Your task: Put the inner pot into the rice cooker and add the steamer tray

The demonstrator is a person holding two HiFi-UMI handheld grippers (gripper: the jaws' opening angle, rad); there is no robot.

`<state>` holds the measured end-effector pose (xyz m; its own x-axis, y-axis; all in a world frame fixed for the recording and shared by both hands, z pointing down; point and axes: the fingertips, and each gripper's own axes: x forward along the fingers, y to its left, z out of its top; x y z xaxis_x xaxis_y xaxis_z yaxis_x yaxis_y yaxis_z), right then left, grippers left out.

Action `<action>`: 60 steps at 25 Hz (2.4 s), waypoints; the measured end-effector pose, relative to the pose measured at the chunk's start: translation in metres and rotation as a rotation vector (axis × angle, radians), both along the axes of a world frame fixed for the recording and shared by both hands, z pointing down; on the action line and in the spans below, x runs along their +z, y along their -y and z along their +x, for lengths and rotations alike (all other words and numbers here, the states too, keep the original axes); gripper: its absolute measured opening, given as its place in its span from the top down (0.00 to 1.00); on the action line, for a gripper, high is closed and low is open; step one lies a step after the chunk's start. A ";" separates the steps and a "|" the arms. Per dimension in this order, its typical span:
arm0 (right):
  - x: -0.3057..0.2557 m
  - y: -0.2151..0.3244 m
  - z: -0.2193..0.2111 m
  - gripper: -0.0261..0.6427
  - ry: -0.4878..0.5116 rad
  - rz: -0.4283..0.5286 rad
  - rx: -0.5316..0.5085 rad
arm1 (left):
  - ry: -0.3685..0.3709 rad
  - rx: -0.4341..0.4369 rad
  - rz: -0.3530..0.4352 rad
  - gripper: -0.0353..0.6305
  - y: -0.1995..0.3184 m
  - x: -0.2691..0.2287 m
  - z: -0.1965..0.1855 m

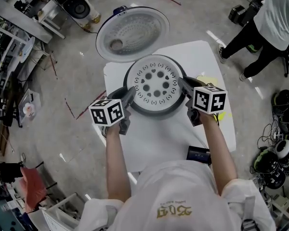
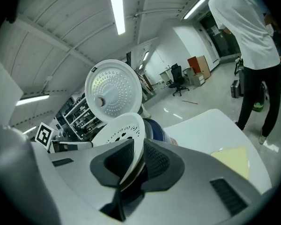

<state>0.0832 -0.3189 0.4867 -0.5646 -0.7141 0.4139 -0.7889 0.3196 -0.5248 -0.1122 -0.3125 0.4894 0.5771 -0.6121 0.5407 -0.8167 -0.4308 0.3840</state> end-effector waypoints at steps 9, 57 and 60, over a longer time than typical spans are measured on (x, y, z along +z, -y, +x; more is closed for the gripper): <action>0.008 -0.001 -0.001 0.82 -0.224 0.051 -0.041 | 0.082 0.004 0.024 0.73 -0.004 0.004 0.003; -0.060 -0.165 -0.022 0.94 -0.171 0.367 0.151 | -0.016 -0.052 0.355 0.92 -0.144 -0.037 0.002; -0.058 -0.174 -0.021 0.94 -0.190 0.367 0.160 | -0.051 -0.035 0.342 0.92 -0.154 -0.036 0.003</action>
